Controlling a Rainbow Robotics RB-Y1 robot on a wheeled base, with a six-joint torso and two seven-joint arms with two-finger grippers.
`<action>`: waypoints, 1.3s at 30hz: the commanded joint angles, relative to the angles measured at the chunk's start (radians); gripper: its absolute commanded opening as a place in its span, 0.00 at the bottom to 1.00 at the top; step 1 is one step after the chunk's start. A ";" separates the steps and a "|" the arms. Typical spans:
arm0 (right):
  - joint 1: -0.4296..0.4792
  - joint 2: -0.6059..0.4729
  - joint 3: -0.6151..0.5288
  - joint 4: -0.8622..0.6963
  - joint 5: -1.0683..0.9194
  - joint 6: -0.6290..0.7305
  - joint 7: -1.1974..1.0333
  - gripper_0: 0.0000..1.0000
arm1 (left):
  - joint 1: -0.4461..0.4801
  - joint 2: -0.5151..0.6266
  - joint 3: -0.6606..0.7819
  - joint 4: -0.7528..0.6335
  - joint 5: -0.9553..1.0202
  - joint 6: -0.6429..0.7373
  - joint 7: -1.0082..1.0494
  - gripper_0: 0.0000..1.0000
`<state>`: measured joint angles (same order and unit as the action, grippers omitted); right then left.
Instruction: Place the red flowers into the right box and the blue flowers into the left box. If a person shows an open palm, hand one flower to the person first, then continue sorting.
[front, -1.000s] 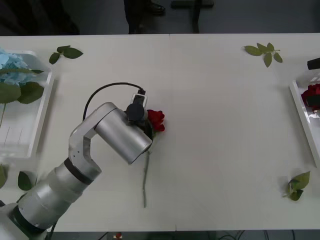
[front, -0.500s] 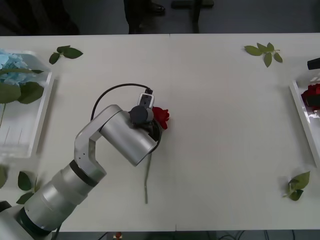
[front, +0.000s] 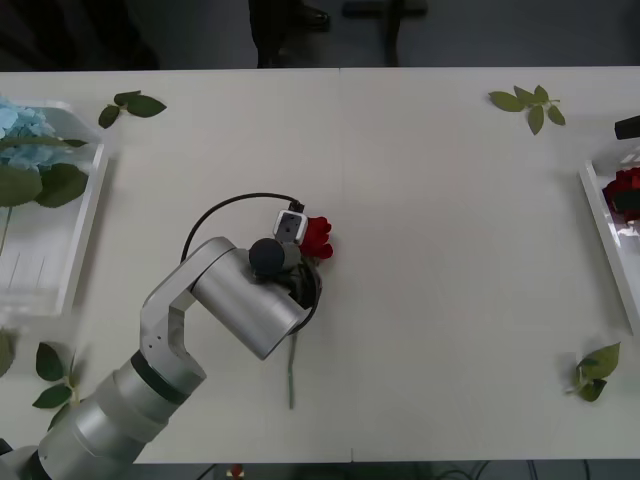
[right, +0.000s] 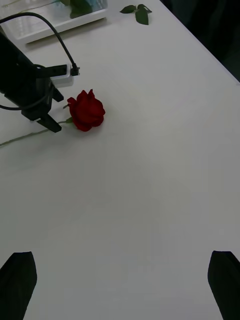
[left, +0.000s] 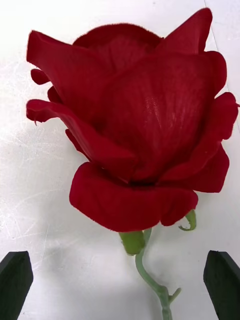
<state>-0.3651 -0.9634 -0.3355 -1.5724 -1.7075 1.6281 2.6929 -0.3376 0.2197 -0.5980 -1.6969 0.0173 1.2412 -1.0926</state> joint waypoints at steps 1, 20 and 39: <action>-0.011 -0.029 -0.017 -0.014 -0.001 -0.002 0.012 1.00 | -0.051 -0.013 -0.031 0.003 -0.007 0.007 -0.009 1.00; -0.011 -0.029 -0.017 -0.014 -0.001 -0.002 0.012 1.00 | -0.109 -0.026 -0.032 0.158 -0.017 -0.072 -0.010 0.49; -0.011 -0.029 -0.017 -0.014 -0.001 -0.002 0.012 1.00 | -0.092 0.036 0.029 0.002 0.058 -0.088 0.007 0.00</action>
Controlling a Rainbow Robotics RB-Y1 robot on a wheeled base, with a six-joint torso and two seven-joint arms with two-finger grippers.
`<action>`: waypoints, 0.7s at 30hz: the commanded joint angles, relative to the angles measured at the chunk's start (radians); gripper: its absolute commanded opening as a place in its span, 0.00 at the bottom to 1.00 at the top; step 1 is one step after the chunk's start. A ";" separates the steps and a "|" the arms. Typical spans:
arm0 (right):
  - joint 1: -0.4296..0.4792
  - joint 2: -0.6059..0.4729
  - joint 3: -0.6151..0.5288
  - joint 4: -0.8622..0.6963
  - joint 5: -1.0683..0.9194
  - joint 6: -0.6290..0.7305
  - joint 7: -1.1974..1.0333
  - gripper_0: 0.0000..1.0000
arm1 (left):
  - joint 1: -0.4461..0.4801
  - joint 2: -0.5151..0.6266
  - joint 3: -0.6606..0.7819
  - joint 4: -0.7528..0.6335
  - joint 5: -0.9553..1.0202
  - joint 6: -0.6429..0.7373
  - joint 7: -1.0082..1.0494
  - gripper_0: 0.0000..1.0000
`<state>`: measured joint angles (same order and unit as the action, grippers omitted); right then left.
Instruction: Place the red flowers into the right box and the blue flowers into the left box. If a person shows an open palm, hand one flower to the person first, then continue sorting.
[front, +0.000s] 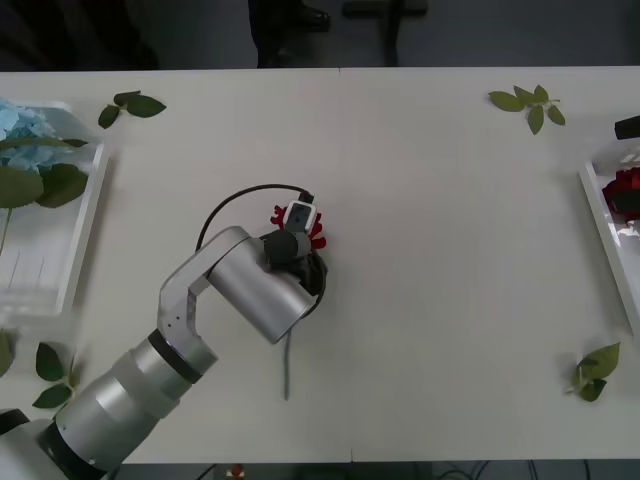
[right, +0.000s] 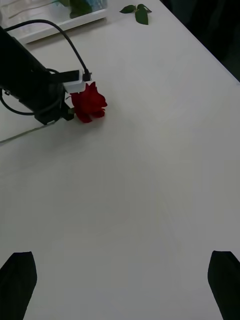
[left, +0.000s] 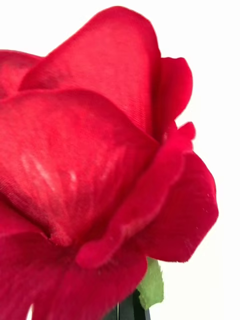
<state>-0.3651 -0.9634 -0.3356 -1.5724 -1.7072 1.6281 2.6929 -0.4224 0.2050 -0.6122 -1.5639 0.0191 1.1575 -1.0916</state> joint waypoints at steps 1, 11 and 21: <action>-0.011 -0.029 -0.017 -0.014 -0.002 -0.002 0.012 1.00 | 0.005 0.073 0.054 -0.174 0.081 -0.001 -0.001 0.00; -0.011 -0.029 -0.017 -0.014 -0.002 -0.002 0.012 1.00 | 0.108 0.234 0.331 -0.551 0.479 0.186 -0.209 0.00; -0.011 -0.029 -0.017 -0.014 -0.002 -0.002 0.012 1.00 | 0.120 0.200 0.729 -0.693 0.941 0.375 -0.504 0.00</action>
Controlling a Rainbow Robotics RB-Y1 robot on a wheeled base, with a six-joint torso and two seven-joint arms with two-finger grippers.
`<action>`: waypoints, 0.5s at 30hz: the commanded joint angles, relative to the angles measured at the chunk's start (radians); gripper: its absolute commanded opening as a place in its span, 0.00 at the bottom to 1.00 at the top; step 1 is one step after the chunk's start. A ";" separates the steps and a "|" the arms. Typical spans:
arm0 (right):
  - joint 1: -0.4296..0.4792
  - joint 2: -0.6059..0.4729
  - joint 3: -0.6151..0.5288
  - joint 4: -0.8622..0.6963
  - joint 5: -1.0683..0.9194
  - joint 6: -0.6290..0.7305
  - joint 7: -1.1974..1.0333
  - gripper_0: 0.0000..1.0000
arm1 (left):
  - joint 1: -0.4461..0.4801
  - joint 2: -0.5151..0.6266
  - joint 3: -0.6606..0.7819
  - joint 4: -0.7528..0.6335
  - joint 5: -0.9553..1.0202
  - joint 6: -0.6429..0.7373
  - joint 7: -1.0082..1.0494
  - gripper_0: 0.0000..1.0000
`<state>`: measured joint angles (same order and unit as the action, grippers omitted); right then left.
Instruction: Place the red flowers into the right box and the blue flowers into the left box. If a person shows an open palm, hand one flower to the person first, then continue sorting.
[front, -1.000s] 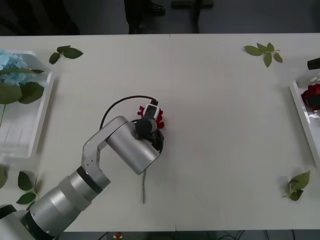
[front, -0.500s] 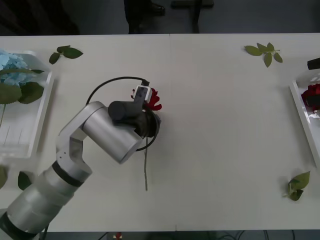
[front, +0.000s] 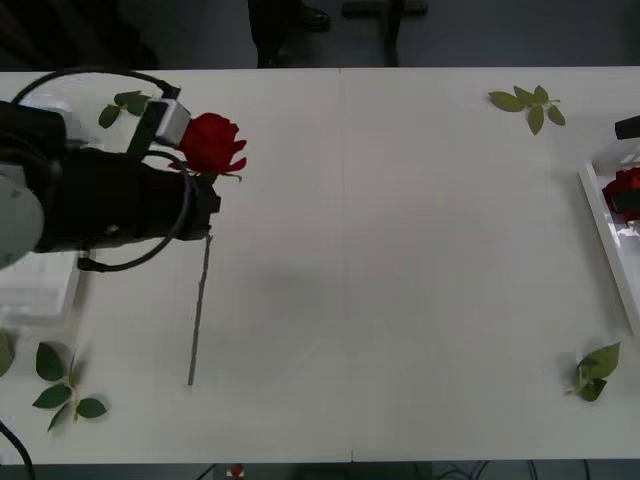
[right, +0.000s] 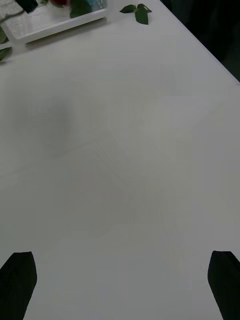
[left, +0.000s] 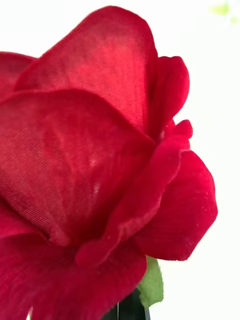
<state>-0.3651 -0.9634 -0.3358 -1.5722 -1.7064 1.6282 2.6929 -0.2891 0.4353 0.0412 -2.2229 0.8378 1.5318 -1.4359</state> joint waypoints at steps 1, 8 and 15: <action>-0.011 -0.029 -0.017 -0.014 -0.002 -0.002 0.012 1.00 | -0.013 -0.038 0.094 -0.029 0.153 -0.005 -0.179 0.00; -0.011 -0.029 -0.017 -0.014 -0.002 -0.002 0.012 1.00 | -0.064 -0.156 0.207 0.083 0.399 -0.113 -0.406 0.00; -0.011 -0.029 -0.017 -0.014 -0.002 -0.002 0.012 1.00 | -0.101 -0.234 0.106 0.221 0.494 -0.391 -0.581 0.00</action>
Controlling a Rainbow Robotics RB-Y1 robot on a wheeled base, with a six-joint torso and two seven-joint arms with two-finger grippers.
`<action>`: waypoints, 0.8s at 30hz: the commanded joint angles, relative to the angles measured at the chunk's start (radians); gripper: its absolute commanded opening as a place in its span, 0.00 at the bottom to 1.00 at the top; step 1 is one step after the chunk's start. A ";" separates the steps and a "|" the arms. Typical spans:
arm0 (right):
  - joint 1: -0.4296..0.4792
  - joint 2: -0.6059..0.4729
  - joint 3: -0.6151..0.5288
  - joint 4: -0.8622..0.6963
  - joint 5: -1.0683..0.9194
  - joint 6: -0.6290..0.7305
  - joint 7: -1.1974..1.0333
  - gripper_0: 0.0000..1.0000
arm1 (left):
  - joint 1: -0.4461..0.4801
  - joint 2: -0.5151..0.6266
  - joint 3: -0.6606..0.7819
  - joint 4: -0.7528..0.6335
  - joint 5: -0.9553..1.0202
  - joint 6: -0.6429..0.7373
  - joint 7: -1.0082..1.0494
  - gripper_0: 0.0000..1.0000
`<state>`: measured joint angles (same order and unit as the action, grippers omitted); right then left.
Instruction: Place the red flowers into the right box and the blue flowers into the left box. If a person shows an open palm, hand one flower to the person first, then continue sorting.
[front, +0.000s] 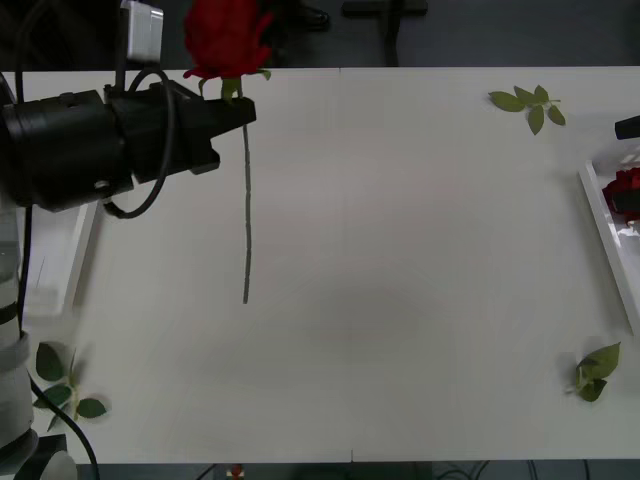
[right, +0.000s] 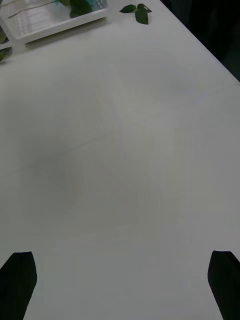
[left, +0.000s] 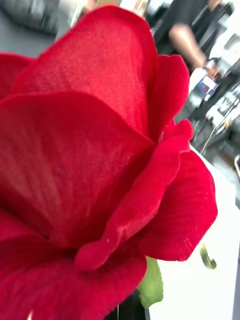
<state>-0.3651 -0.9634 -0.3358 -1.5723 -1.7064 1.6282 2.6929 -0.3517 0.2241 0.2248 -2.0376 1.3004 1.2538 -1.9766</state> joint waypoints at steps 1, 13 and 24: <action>-0.011 -0.029 -0.017 -0.014 -0.002 -0.002 0.012 1.00 | -0.046 -0.037 -0.105 0.056 0.042 -0.160 -0.064 0.00; 0.025 0.006 -0.006 -0.006 -0.009 -0.002 0.012 1.00 | -0.081 -0.167 -0.292 0.145 0.083 -0.427 -0.131 0.00; 0.025 0.003 0.029 -0.023 -0.078 -0.002 0.012 1.00 | -0.090 -0.221 -0.334 0.172 0.066 -0.476 -0.134 0.00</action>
<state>-0.3287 -0.9511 -0.3321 -1.5720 -1.7434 1.6284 2.6929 -0.4004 0.0057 -0.1025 -1.8500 1.3679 0.7878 -2.1022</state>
